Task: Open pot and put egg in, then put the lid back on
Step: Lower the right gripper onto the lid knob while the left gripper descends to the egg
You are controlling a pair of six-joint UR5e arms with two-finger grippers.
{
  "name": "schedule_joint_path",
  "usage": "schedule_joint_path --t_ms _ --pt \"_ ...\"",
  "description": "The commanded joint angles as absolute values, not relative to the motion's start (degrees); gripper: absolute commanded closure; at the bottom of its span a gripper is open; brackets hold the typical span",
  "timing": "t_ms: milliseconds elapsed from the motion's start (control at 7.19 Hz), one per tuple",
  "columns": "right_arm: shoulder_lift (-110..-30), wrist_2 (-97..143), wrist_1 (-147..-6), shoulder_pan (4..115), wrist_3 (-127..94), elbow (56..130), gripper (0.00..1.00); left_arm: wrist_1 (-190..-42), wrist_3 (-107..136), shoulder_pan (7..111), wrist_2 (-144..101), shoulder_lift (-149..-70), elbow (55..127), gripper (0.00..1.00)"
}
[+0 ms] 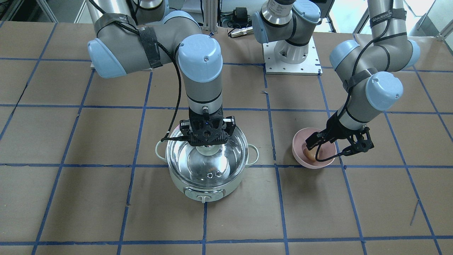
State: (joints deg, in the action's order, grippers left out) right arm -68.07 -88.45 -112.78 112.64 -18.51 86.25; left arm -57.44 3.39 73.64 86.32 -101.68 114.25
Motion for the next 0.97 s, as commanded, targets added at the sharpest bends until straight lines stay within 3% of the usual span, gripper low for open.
schedule_joint_path --t_ms 0,417,834 --pt "-68.0 -88.9 -112.8 112.7 -18.2 86.2 0.93 -52.8 4.0 73.7 86.5 -101.9 116.6 0.06" --pt "-70.6 -88.9 -112.3 112.5 -17.9 84.4 0.95 -51.9 3.7 73.7 86.7 -102.1 116.8 0.06" --pt "-82.9 -88.6 -97.6 106.0 -16.5 83.6 0.96 -44.7 2.9 74.3 87.6 -104.4 119.4 0.03"
